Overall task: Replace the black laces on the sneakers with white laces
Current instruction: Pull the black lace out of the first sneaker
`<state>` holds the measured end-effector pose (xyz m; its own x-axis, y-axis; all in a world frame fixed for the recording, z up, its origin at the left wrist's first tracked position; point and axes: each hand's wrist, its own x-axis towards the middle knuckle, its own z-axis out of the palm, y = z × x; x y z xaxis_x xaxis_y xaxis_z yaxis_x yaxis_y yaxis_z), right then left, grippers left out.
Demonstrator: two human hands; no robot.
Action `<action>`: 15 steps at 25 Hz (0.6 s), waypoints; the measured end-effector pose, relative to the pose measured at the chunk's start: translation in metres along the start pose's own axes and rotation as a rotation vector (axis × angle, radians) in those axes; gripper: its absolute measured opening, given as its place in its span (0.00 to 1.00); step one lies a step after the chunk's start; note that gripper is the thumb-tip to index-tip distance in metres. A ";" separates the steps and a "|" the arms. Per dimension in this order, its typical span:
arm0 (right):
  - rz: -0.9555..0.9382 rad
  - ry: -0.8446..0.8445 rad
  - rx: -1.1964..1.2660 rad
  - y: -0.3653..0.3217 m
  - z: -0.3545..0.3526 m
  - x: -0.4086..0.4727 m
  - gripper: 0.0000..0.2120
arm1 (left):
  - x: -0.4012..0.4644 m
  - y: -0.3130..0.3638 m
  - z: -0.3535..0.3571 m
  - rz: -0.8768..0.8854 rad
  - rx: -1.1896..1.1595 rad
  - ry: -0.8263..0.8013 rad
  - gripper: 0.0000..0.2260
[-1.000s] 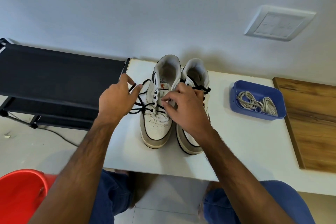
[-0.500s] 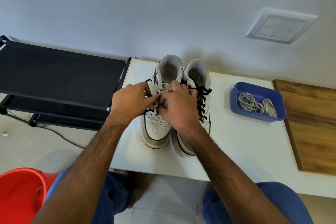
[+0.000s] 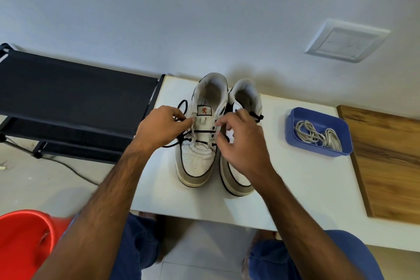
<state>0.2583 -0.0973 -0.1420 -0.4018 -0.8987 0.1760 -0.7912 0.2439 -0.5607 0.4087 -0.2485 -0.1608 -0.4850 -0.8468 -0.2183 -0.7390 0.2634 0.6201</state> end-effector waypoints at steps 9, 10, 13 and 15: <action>-0.126 -0.088 -0.383 -0.022 0.024 0.024 0.08 | -0.002 -0.001 -0.001 0.036 0.018 0.010 0.18; -0.103 -0.033 -0.340 -0.017 0.018 0.022 0.07 | -0.002 -0.001 -0.001 0.037 0.018 0.008 0.18; 0.035 0.159 -0.234 0.006 -0.011 0.009 0.07 | -0.004 0.002 -0.001 0.037 0.084 0.025 0.18; 0.108 0.203 -0.216 0.020 -0.027 -0.001 0.07 | -0.005 0.004 -0.002 0.031 0.110 0.025 0.18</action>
<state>0.2304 -0.0811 -0.1318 -0.5554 -0.7776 0.2948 -0.8099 0.4253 -0.4040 0.4095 -0.2444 -0.1558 -0.4976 -0.8483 -0.1811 -0.7713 0.3372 0.5398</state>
